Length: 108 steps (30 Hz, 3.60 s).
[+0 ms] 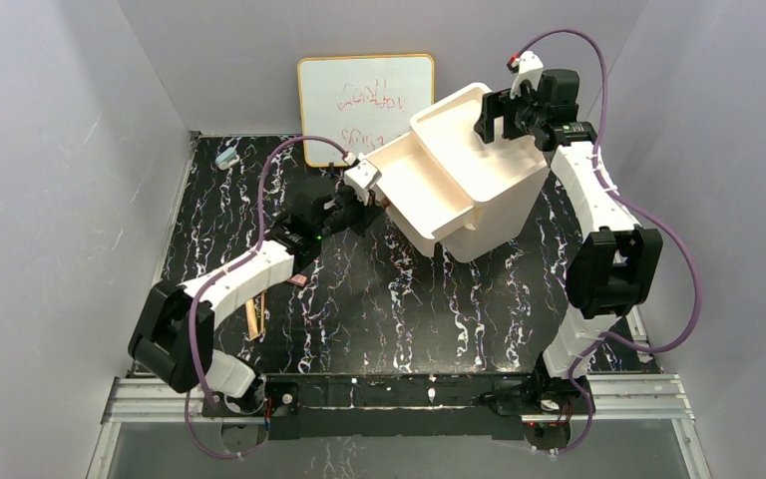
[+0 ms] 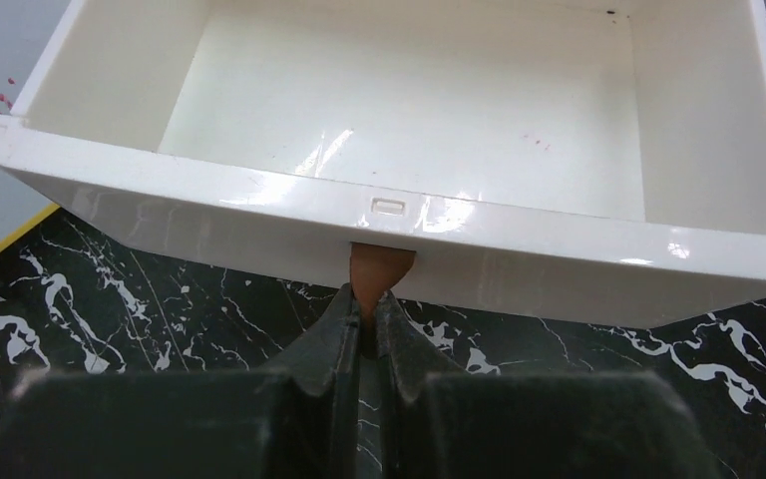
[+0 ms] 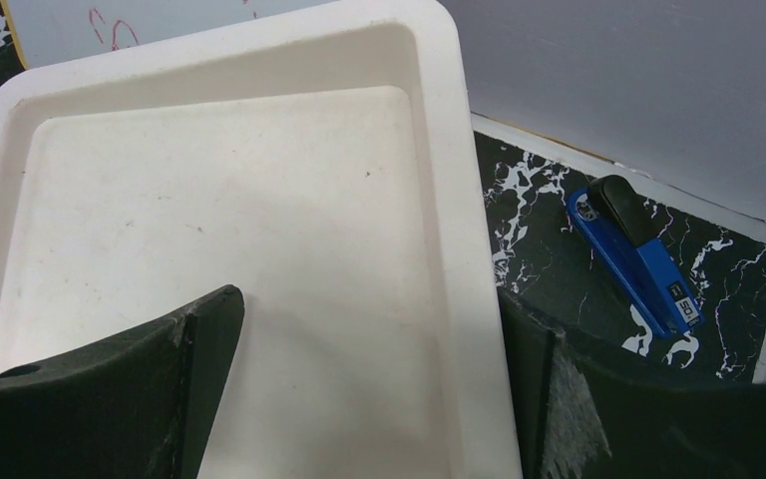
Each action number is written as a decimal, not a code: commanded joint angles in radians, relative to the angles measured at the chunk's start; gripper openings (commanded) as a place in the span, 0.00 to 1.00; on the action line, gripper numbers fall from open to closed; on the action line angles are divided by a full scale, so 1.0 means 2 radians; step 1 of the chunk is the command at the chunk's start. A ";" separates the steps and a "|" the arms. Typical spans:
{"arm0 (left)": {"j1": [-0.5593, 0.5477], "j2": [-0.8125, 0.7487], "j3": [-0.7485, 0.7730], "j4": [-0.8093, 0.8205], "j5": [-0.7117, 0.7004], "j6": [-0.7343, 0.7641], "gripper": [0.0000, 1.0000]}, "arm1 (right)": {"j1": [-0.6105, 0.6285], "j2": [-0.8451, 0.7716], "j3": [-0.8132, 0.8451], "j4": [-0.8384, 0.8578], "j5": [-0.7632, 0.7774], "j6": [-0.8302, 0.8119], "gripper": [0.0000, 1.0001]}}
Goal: Organize the makeup
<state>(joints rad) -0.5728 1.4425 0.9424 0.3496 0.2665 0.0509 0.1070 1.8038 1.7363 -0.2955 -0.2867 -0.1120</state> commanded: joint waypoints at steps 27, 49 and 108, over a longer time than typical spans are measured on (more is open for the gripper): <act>0.082 -0.177 -0.008 -0.329 -0.305 -0.181 0.94 | 0.003 -0.026 -0.025 -0.015 -0.016 0.007 0.99; 0.250 0.064 0.002 -0.320 -0.172 -0.150 0.81 | 0.006 -0.027 -0.030 -0.016 -0.009 0.004 0.99; 0.024 0.140 0.437 -0.397 -0.058 -0.095 0.00 | 0.016 -0.020 -0.033 -0.020 0.001 0.001 0.99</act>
<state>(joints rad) -0.4805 1.6768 1.7782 -0.4007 0.1001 -0.1772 0.1276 1.7649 1.6897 -0.2955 -0.2859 -0.1127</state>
